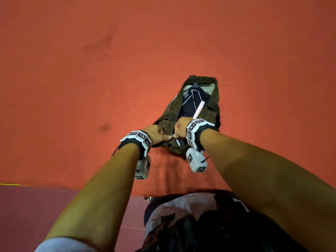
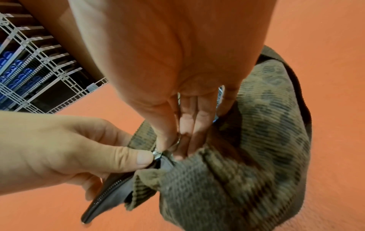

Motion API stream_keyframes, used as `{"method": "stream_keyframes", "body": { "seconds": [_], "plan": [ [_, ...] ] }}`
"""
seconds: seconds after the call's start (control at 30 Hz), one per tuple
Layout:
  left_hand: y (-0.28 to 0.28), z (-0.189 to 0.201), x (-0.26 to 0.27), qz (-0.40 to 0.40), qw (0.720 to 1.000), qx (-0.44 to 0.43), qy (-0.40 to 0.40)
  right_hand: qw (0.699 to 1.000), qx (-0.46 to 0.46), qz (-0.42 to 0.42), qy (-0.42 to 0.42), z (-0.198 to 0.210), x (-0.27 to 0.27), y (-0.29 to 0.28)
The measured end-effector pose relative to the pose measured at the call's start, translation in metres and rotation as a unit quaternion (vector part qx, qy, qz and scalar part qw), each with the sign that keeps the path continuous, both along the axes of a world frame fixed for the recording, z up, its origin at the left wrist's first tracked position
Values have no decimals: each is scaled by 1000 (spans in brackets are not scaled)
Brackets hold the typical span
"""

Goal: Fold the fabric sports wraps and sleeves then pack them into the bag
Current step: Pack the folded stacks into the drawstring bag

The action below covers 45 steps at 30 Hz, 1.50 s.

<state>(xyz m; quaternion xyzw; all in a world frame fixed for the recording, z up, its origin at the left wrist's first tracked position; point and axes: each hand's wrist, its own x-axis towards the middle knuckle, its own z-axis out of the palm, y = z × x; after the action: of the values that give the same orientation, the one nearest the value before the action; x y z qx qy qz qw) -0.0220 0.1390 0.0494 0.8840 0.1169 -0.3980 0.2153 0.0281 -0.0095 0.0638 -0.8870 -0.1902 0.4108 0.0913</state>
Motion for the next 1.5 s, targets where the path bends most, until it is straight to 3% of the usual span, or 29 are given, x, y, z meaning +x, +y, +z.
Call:
{"method": "stream_keyframes", "body": {
  "seconds": [0.23,0.33,0.47,0.6,0.7,0.9,1.1,1.3,1.43,1.5],
  "plan": [
    [-1,-10,-11,-7,1000,-12,-2,997,54,-51,-7,-10,-10,-4],
    [10,-14,-16,71,991,-113,12,999,43,-1,21,-9,-11,-4],
    [22,-1,-24,197,952,-233,22,998,47,45,25,-8,-8,3],
    [32,8,-29,220,943,-249,18,997,53,64,-10,-3,-3,10],
    [31,8,-28,226,945,-237,20,996,-3,58,-62,-3,1,6],
    [29,7,-16,201,958,-202,35,994,-21,13,-110,7,12,-2],
    [30,2,-15,156,973,-159,61,997,-36,17,-61,17,22,0],
    [22,1,-4,83,989,-93,85,998,-15,-33,-41,12,28,-10],
    [18,5,14,18,1000,-20,12,999,9,-49,12,0,29,-12],
    [13,5,22,-1,1000,-24,-20,997,29,-61,42,-3,26,-13]
  ]
}}
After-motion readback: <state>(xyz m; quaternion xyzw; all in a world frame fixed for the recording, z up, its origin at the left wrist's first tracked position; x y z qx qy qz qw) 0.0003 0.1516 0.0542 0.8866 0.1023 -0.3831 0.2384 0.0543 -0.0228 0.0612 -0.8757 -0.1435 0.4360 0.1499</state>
